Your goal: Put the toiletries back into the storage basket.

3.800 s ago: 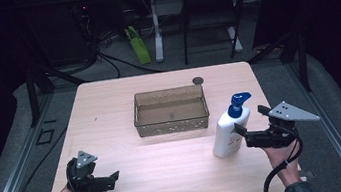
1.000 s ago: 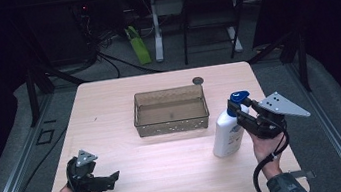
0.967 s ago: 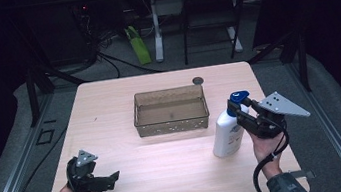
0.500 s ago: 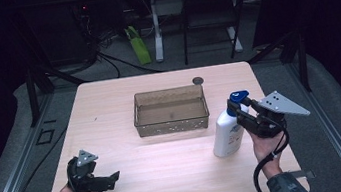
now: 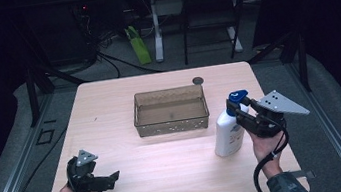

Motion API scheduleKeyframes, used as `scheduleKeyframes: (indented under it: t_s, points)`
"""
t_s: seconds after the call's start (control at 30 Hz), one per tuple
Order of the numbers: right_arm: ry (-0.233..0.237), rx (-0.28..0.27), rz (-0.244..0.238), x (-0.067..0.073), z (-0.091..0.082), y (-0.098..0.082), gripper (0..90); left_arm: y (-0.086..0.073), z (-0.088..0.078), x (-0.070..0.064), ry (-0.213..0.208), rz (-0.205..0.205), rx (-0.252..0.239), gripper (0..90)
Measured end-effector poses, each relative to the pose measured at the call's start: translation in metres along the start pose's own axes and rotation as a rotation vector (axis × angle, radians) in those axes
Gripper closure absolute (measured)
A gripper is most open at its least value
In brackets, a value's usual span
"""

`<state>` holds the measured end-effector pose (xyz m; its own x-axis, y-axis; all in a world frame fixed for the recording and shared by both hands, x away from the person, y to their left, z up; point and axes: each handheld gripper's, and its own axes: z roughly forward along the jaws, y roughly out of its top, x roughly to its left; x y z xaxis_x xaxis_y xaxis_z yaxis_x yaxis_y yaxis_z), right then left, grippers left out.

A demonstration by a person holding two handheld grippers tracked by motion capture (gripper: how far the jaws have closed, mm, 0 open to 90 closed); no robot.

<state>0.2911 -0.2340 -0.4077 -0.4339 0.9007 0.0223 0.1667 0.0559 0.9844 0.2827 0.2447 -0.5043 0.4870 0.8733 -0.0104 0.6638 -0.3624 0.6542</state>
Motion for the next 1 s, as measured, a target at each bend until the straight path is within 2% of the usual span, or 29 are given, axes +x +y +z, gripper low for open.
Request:
scheduleKeyframes:
  t_s: [0.47,1.0]
  points:
    - [0.009,-0.022,-0.003,0.003,-0.001,0.013,58.9,0.000,0.000,0.000,-0.001,-0.009,-0.004,0.0]
    - [0.015,-0.046,-0.015,0.005,0.001,0.031,58.9,0.000,0.000,0.001,-0.002,0.000,0.001,0.0]
